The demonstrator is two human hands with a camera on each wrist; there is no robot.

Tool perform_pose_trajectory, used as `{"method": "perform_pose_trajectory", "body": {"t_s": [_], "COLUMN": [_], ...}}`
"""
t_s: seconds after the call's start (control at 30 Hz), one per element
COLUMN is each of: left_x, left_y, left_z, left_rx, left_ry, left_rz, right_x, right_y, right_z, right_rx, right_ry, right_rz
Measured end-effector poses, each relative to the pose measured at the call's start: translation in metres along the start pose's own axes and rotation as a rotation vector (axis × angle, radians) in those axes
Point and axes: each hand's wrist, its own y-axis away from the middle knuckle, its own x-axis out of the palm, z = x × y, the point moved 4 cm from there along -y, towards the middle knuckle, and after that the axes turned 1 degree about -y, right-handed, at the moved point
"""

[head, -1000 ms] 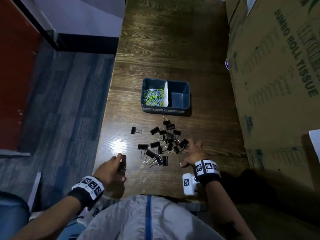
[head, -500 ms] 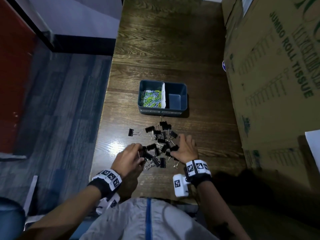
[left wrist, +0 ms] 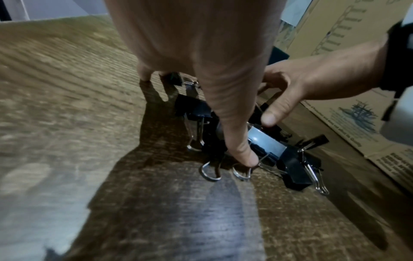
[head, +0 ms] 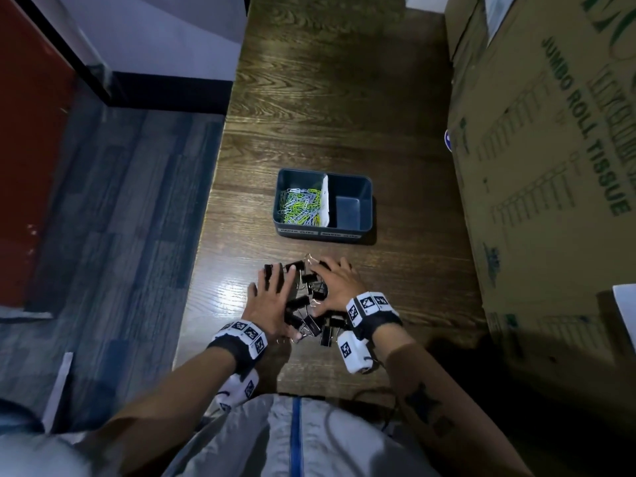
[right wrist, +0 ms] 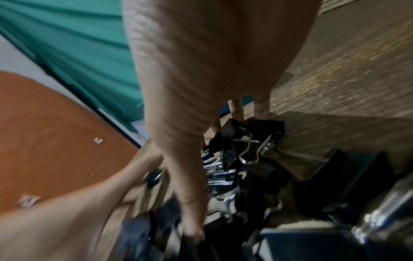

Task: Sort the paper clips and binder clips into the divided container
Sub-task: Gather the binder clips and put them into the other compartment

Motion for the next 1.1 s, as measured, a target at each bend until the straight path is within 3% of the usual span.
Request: {"method": "perform_pose_trajectory", "body": {"t_s": [0.13, 0.23, 0.37, 0.47, 0.57, 0.67, 0.83, 0.93, 1.0, 1.1], "left_x": [-0.005, -0.008, -0.010, -0.012, -0.008, 0.002, 0.009, 0.011, 0.007, -0.008], "left_y": [-0.005, -0.005, 0.004, 0.016, 0.029, 0.039, 0.046, 0.046, 0.046, 0.038], "left_z": [-0.010, -0.012, -0.006, 0.010, 0.026, 0.031, 0.010, 0.001, 0.001, 0.009], "left_rx": [0.135, 0.187, 0.201, 0.095, -0.032, -0.092, 0.044, 0.107, 0.105, 0.025], "left_ry": [0.034, 0.074, 0.082, 0.072, 0.066, 0.165, 0.374, 0.433, 0.421, 0.232], "left_rz": [-0.094, -0.144, -0.198, -0.231, -0.166, -0.079, -0.141, -0.126, -0.140, -0.203], "right_x": [0.017, 0.017, 0.007, 0.011, 0.032, 0.059, 0.070, 0.064, 0.058, 0.043], "right_y": [0.011, 0.021, 0.043, 0.067, 0.096, 0.111, 0.100, 0.094, 0.092, 0.090], "right_z": [0.006, 0.005, -0.026, -0.057, -0.074, -0.068, -0.046, -0.036, -0.037, -0.045], "right_rx": [-0.087, -0.103, 0.141, 0.411, 0.524, 0.536, 0.504, 0.450, 0.447, 0.503], "right_ry": [0.029, -0.094, -0.330, -0.363, -0.414, -0.380, -0.351, -0.377, -0.397, -0.361], "right_rz": [-0.129, -0.204, -0.314, -0.219, -0.047, -0.005, -0.246, -0.225, -0.203, -0.172]}}
